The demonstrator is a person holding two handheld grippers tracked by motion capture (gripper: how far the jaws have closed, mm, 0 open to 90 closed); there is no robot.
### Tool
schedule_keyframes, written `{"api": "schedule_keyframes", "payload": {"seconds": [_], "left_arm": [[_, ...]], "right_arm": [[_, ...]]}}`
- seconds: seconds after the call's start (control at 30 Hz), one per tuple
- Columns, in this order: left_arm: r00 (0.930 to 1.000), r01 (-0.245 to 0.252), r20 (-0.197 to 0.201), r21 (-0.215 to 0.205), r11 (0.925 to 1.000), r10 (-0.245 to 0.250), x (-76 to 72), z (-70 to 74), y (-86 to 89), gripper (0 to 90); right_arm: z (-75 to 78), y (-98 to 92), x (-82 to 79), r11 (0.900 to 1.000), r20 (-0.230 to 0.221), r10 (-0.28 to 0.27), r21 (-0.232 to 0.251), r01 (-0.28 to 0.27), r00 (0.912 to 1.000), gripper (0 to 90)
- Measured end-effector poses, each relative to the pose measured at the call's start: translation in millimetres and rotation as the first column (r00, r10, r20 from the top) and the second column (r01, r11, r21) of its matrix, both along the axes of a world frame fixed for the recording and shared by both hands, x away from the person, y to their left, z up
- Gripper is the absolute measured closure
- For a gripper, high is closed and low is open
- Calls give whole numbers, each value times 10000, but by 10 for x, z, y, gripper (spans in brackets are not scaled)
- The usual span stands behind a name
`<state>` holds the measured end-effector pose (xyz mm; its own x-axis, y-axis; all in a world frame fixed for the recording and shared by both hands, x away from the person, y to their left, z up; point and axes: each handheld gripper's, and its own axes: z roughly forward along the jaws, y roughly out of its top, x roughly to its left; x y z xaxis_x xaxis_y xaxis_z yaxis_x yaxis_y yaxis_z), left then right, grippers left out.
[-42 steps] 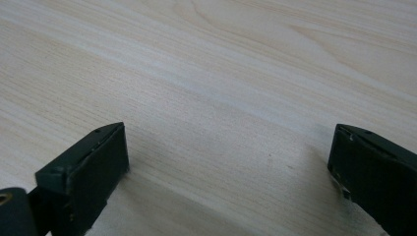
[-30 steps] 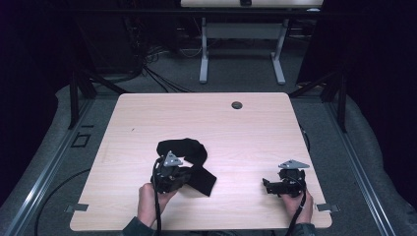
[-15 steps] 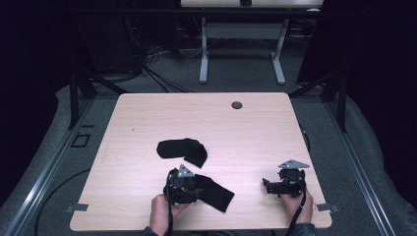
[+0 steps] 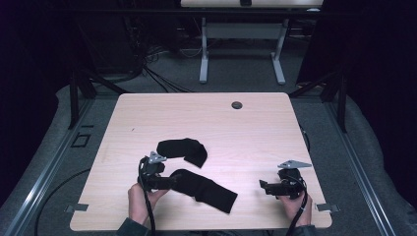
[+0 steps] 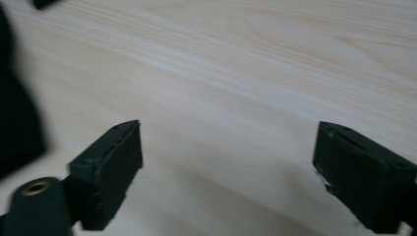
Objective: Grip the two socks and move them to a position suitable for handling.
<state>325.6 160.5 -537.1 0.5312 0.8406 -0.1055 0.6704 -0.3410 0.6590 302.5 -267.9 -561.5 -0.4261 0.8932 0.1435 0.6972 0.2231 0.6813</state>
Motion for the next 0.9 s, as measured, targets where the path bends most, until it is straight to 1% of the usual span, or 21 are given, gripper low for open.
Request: {"api": "schedule_keyframes", "payload": {"seconds": [0.03,0.07,0.1,0.13,0.17,0.2,0.27,0.3,0.33,0.4,0.43,0.47,0.6,0.63,0.67,0.7,0.73,0.8,0.83,0.87,0.9], "left_arm": [[10000,-86,-40,52,9999,86,9,-17,2,349],[9998,-133,-137,165,9998,136,35,-63,6,363],[9998,-133,-137,165,9998,136,35,-63,6,365],[9997,-154,-161,206,9997,158,41,-85,4,365],[9998,-126,-175,268,9996,130,48,-109,-2,373],[9996,-134,-230,441,9989,145,61,-148,-12,388],[9994,-32,-350,606,9982,53,89,-186,-7,431],[9994,-32,-350,606,9982,53,89,-186,-7,441],[9990,-164,-401,625,9979,189,125,-231,11,483],[9986,-105,-520,596,9982,136,150,-241,42,501],[9983,-186,-547,530,9984,215,163,-250,56,509],[9982,-94,-595,485,9988,122,169,-256,69,528],[9987,38,-519,635,9980,-5,142,-267,21,531],[9988,90,-493,746,9972,-53,138,-270,14,532],[9989,72,-467,756,9971,-37,133,-282,3,539],[9986,145,-527,844,9963,-101,133,-283,6,551],[9988,88,-490,935,9956,-42,123,-295,0,576],[9990,59,-444,966,9953,-16,115,-296,-1,603],[9995,130,-316,1031,9946,-98,92,-301,-14,637],[9996,170,-248,1075,9941,-144,76,-303,-26,663],[9994,287,-248,1105,9935,-261,59,-301,-36,703]], "right_arm": [[113,156,-91,9982,-212,505,331,-498,9985,179],[152,258,-142,9961,-300,852,266,-844,9959,215],[178,369,-193,9926,-420,1216,34,-1215,9917,254],[178,369,-193,9926,-420,1216,34,-1215,9917,254],[189,482,-245,9888,-487,1476,-163,-1486,9878,282],[158,707,-348,9759,-728,2095,-470,-2132,9751,392],[109,848,-409,9669,-840,2437,-566,-2488,9662,451],[109,848,-409,9669,-840,2437,-566,-2488,9662,451],[68,964,-455,9604,-853,2660,-627,-2716,9602,468],[65,989,-463,9582,-812,2738,-624,-2790,9584,466],[63,1026,-471,9604,-713,2695,-535,-2735,9604,463],[69,1085,-473,9585,-545,2747,-633,-2779,9600,459],[55,1149,-464,9565,-522,2746,-873,-2783,9601,452],[49,1166,-459,9509,-581,2838,-1117,-2887,9571,447],[47,1183,-463,9536,-546,2749,-1121,-2795,9599,440],[47,1190,-460,9535,-428,2679,-1312,-2712,9625,449],[40,1199,-443,9534,-286,2710,-1297,-2724,9622,463],[37,1211,-432,9512,-377,2734,-1383,-2760,9612,473],[14,1237,-415,9452,-540,2810,-1571,-2861,9582,529],[-10,1255,-414,9451,-533,2792,-1612,-2842,9588,544],[-22,1262,-418,9411,-533,2854,-1733,-2903,9569,568]]}}
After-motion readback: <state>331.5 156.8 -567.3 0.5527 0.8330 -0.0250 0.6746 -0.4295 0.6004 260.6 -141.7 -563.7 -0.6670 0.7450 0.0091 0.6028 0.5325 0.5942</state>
